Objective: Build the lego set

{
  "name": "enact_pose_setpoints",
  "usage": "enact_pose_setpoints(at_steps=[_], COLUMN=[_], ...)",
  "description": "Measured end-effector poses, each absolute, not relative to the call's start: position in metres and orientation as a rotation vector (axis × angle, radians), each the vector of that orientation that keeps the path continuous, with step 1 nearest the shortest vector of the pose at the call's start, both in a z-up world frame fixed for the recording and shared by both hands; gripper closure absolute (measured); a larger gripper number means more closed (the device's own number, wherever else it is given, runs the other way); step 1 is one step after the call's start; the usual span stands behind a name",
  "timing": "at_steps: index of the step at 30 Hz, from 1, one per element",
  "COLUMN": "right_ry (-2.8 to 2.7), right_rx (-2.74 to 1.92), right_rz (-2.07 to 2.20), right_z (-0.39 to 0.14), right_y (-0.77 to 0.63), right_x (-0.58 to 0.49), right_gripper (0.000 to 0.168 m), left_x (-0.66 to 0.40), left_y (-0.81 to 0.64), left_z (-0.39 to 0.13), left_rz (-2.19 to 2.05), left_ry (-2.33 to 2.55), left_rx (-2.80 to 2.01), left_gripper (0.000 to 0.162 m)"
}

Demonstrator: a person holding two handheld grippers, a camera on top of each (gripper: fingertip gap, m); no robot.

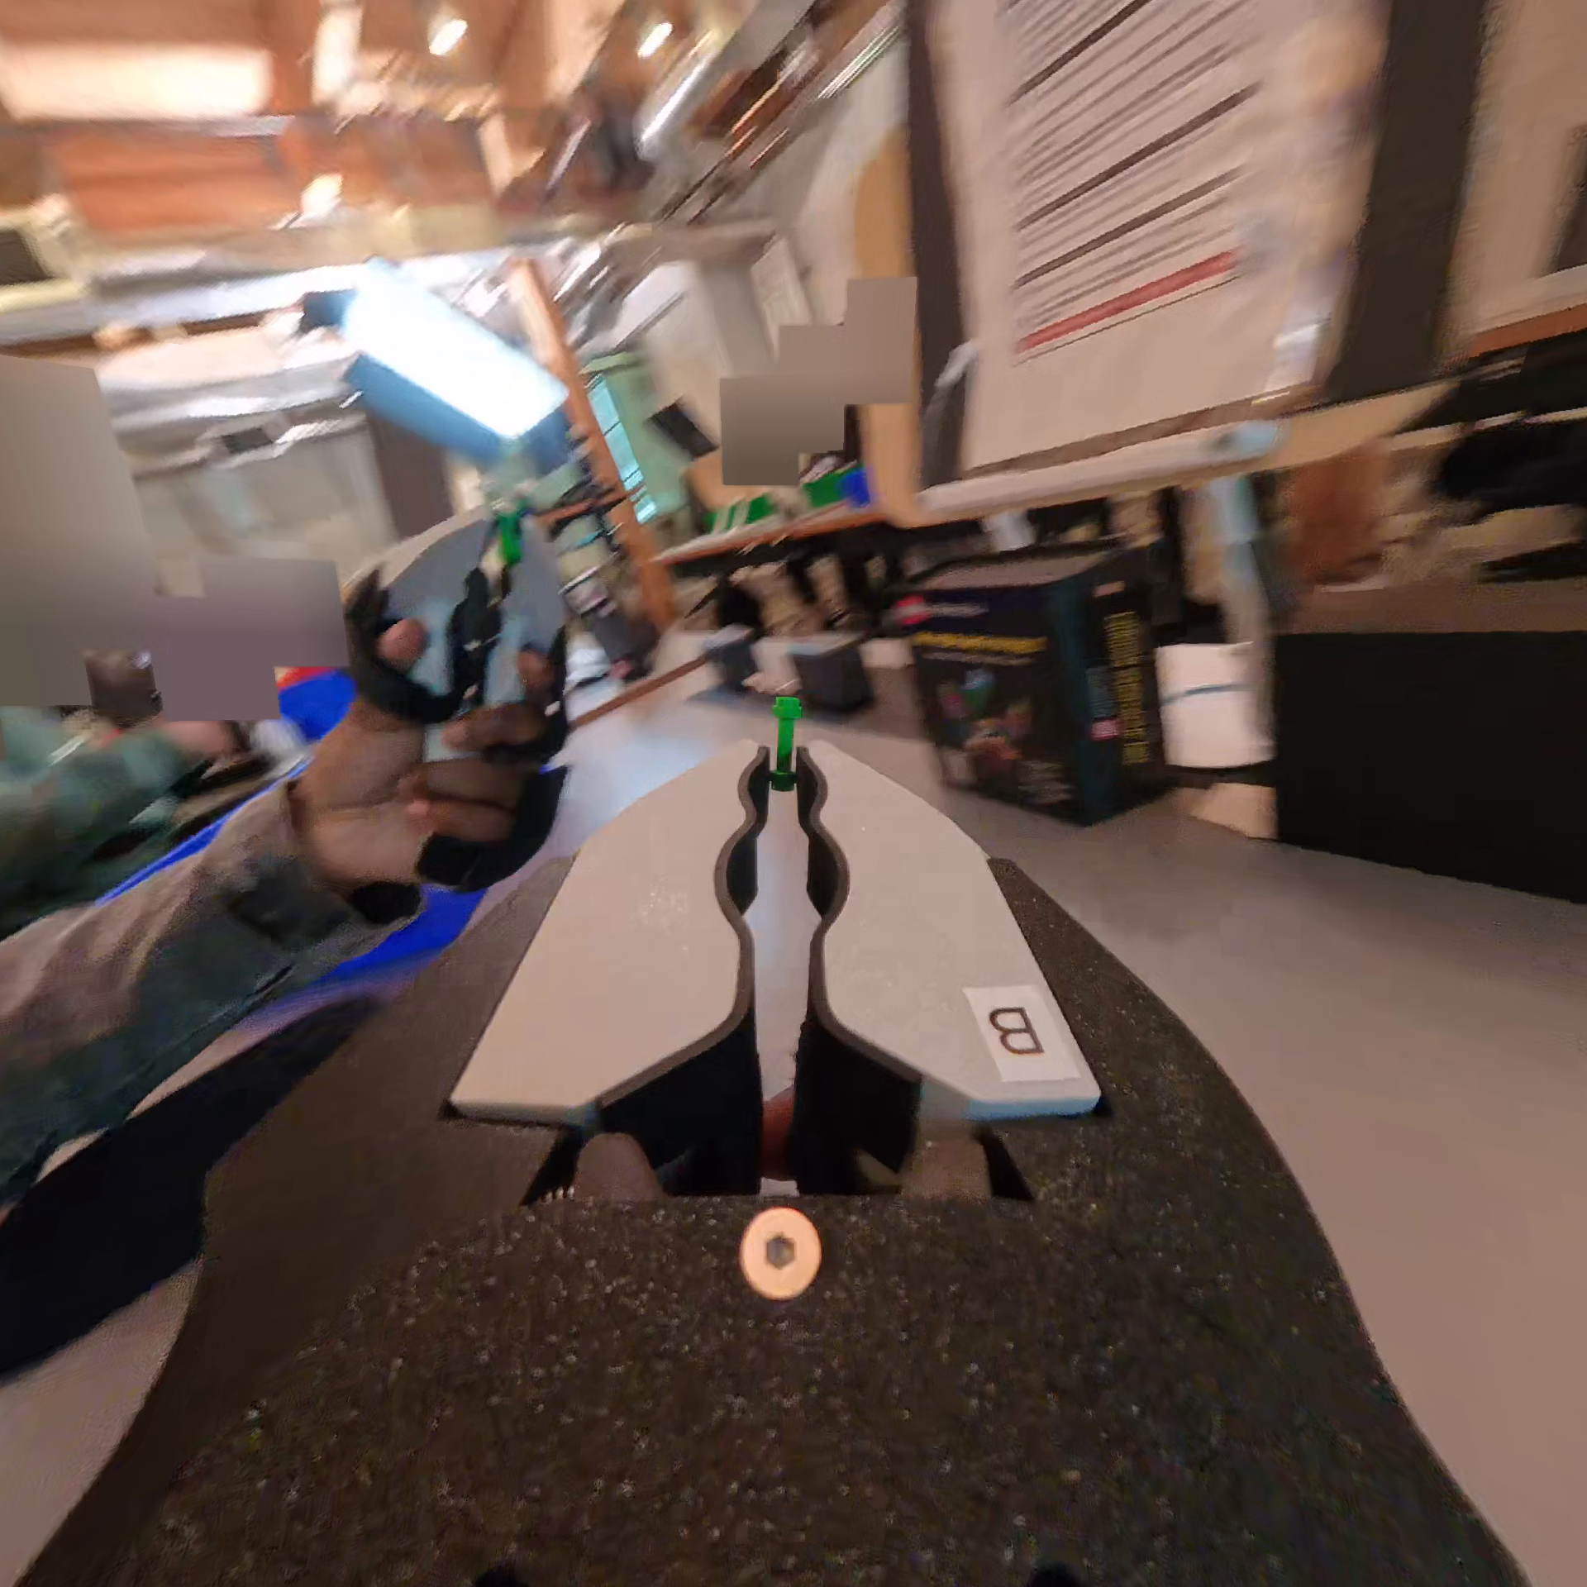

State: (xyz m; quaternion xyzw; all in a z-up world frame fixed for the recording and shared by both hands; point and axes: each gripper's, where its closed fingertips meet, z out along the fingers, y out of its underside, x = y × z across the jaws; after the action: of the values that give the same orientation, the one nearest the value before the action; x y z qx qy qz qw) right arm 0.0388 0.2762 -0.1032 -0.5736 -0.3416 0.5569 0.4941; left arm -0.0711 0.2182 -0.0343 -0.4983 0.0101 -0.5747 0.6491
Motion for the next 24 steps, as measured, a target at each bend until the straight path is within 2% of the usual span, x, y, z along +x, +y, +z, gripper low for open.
enact_pose_setpoints(at_steps=[8, 15, 24], right_ry=[-1.431, -1.382, -1.328], right_rx=[-1.253, -1.174, -1.186], right_rz=[1.692, 1.864, 1.957], right_z=[-0.090, -0.099, -0.104], right_y=[0.135, 0.109, 0.111], right_x=[-0.046, -0.059, -0.058], right_gripper=[0.163, 0.163, 0.163], left_x=[-0.087, -0.065, -0.058], left_y=[0.137, 0.120, 0.128], left_z=[-0.045, -0.062, -0.072], left_rz=[-1.385, -1.448, -1.407], left_ry=[0.094, 0.273, 0.228], left_rx=[-0.959, -1.063, -1.097], left_gripper=[0.154, 0.155, 0.155])
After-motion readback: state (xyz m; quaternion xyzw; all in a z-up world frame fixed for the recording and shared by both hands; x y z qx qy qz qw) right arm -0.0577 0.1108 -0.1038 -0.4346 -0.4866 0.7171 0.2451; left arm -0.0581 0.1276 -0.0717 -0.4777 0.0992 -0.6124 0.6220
